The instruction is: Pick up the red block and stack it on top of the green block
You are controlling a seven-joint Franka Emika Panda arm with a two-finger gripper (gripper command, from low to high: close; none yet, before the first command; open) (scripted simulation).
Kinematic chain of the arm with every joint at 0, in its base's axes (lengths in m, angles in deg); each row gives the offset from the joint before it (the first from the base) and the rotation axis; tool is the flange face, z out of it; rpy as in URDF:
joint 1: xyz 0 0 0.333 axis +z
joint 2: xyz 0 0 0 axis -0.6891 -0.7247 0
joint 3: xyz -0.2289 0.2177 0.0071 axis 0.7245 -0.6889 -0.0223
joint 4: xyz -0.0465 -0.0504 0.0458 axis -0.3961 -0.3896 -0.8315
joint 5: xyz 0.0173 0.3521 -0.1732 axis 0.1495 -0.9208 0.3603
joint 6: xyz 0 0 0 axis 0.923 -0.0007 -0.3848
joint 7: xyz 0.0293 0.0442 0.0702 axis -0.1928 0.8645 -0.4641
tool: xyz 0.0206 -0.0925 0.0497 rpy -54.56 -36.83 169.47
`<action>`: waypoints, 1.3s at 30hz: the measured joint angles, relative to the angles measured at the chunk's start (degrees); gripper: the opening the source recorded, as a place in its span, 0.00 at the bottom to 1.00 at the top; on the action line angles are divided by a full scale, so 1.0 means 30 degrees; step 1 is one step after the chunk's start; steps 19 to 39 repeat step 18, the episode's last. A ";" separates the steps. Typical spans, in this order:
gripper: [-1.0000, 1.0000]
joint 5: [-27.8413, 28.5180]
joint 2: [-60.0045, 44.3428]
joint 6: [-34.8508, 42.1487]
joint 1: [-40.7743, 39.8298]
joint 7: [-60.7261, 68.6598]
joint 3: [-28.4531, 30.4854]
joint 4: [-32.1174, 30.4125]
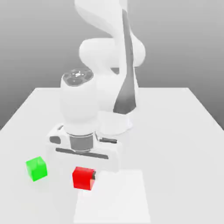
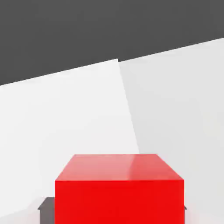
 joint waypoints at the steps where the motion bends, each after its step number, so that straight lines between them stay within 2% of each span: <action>1: 0.00 0.0181 0.0338 0.0216 -0.0664 -0.0731 0.0303 -0.0104; 9: 0.00 0.0754 0.2343 0.1409 -0.5295 -0.6132 0.2292 -0.0898; 15: 0.00 -0.1459 -0.0921 -0.1669 -0.5719 -0.4988 0.1597 -0.0805; 16: 1.00 -0.1758 -0.1386 -0.2107 -0.5813 -0.4787 0.1450 -0.0793; 39: 1.00 -0.1758 -0.1386 -0.2107 -0.5813 -0.4788 0.1450 -0.0793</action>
